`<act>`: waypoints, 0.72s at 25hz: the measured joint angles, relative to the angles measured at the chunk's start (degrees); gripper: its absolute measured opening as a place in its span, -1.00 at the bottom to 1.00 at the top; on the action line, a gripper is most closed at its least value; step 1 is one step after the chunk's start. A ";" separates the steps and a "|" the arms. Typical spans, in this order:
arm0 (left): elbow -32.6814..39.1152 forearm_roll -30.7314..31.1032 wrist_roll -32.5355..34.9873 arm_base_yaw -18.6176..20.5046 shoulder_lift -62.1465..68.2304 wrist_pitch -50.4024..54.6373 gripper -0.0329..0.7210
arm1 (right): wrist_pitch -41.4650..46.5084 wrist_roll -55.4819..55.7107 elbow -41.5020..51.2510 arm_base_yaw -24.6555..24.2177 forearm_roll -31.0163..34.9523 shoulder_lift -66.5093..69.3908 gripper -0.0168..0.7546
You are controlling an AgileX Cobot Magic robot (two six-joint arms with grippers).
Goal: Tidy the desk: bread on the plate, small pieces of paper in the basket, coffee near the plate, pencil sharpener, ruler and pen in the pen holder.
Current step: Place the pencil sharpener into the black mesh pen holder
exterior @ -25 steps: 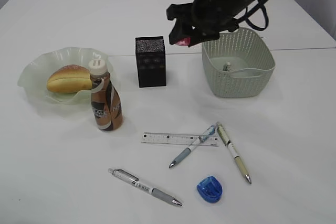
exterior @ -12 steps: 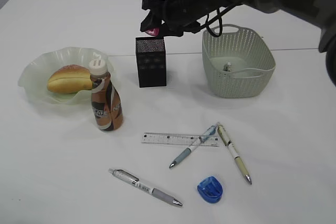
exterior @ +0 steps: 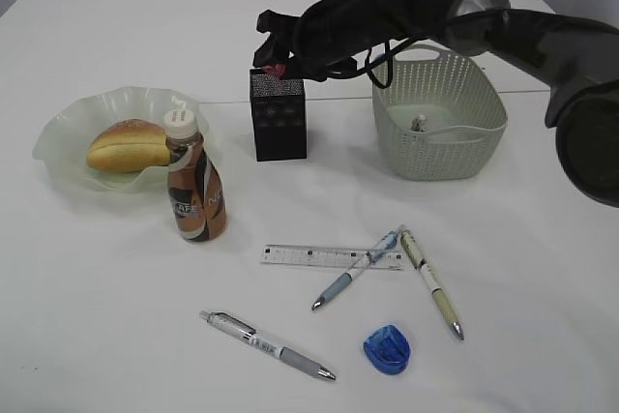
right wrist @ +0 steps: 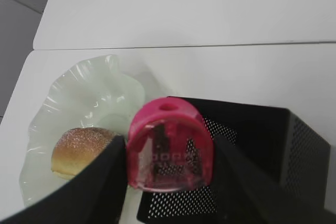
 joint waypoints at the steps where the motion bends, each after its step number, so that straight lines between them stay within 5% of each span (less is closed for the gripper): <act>1: 0.00 0.00 0.00 0.00 0.00 0.00 0.12 | -0.13 0.00 0.00 0.00 0.12 0.25 0.03; 5: 0.00 0.00 0.00 0.00 0.00 0.00 0.11 | -0.96 0.00 -0.43 0.00 0.91 0.24 0.25; 11: 0.00 0.00 0.00 0.00 0.00 0.21 0.10 | 1.30 0.00 -3.24 -0.02 -0.09 0.24 0.29; 18: 0.00 0.00 0.00 0.00 0.00 0.87 0.10 | 21.40 12.09 -7.75 -0.12 -20.65 -2.10 0.28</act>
